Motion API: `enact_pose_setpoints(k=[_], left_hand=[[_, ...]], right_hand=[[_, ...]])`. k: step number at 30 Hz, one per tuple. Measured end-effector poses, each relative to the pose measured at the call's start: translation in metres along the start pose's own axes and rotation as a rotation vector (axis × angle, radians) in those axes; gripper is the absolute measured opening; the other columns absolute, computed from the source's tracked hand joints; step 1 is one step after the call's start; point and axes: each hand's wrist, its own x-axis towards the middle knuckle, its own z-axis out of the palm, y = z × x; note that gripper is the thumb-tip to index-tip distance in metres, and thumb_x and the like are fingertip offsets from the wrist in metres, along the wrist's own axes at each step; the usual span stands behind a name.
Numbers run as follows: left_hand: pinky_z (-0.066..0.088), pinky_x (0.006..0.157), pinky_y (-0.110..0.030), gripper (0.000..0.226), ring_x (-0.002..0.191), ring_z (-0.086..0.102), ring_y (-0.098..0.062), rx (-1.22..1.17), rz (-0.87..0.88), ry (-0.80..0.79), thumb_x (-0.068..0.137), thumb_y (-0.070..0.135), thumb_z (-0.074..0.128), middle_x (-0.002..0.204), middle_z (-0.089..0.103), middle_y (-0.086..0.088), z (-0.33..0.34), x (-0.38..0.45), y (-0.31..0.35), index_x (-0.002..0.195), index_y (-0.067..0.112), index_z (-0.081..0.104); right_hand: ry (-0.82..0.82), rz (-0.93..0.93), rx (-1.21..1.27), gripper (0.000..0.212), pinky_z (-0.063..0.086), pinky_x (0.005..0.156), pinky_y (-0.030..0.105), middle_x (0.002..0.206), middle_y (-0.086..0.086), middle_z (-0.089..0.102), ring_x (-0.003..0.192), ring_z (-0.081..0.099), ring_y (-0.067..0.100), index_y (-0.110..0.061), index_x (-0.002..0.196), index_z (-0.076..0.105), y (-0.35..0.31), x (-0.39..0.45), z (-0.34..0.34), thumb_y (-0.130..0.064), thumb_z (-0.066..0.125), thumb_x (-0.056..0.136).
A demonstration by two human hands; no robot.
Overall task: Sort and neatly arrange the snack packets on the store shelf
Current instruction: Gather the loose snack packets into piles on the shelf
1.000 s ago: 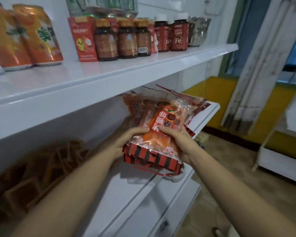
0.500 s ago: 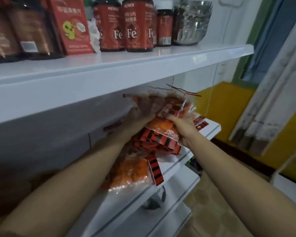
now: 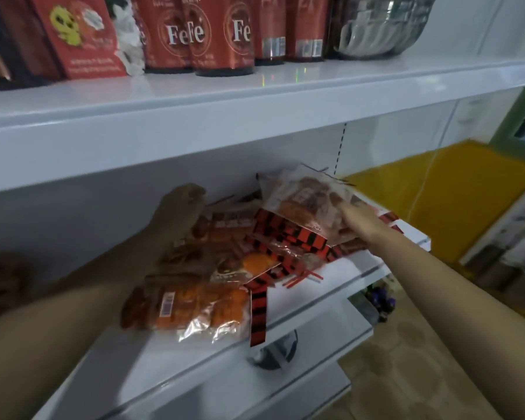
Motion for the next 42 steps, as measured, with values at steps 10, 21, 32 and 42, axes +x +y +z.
enact_pose_setpoints(k=[10, 21, 32, 42], left_hand=[[0.044, 0.106, -0.042, 0.072, 0.127, 0.055, -0.035, 0.067, -0.329, -0.1, 0.096, 0.061, 0.055, 0.141, 0.056, -0.017, -0.024, -0.082, -0.088, 0.15, 0.017, 0.04], [0.016, 0.122, -0.064, 0.124, 0.154, 0.016, -0.03, 0.462, 0.206, -0.447, 0.053, 0.104, 0.051, 0.17, 0.004, 0.005, 0.022, -0.151, -0.046, 0.152, 0.06, -0.01], [0.004, 0.12, -0.069, 0.12, 0.155, 0.003, -0.035, 0.429, 0.181, -0.198, 0.055, 0.097, 0.061, 0.169, 0.002, -0.008, 0.051, -0.119, -0.031, 0.154, 0.054, 0.009], [0.025, 0.118, -0.06, 0.122, 0.143, 0.033, -0.036, 0.402, 0.194, 0.138, 0.058, 0.095, 0.063, 0.159, 0.031, -0.006, 0.05, -0.112, -0.034, 0.158, 0.038, 0.022]], right_hand=[[-0.023, -0.303, -0.469, 0.067, 0.051, 0.076, 0.03, 0.119, 0.01, 0.071, 0.09, 0.07, 0.022, -0.021, 0.147, 0.046, -0.019, -0.022, 0.025, -0.064, 0.055, 0.096], [0.096, -0.478, -0.419, 0.047, 0.041, 0.105, 0.037, 0.139, 0.012, 0.058, 0.129, 0.053, 0.032, -0.012, 0.134, 0.059, 0.05, -0.014, 0.017, -0.025, 0.067, 0.09], [0.079, -0.631, -0.404, 0.064, 0.05, 0.102, 0.039, 0.125, 0.003, 0.07, 0.118, 0.062, 0.024, -0.025, 0.132, 0.064, 0.01, 0.03, 0.054, -0.068, 0.051, 0.087], [-0.391, -0.787, -0.797, 0.066, 0.027, 0.12, 0.051, 0.161, -0.003, 0.032, 0.146, 0.025, 0.033, -0.038, 0.152, 0.038, -0.059, 0.036, 0.117, -0.039, 0.061, 0.09]])
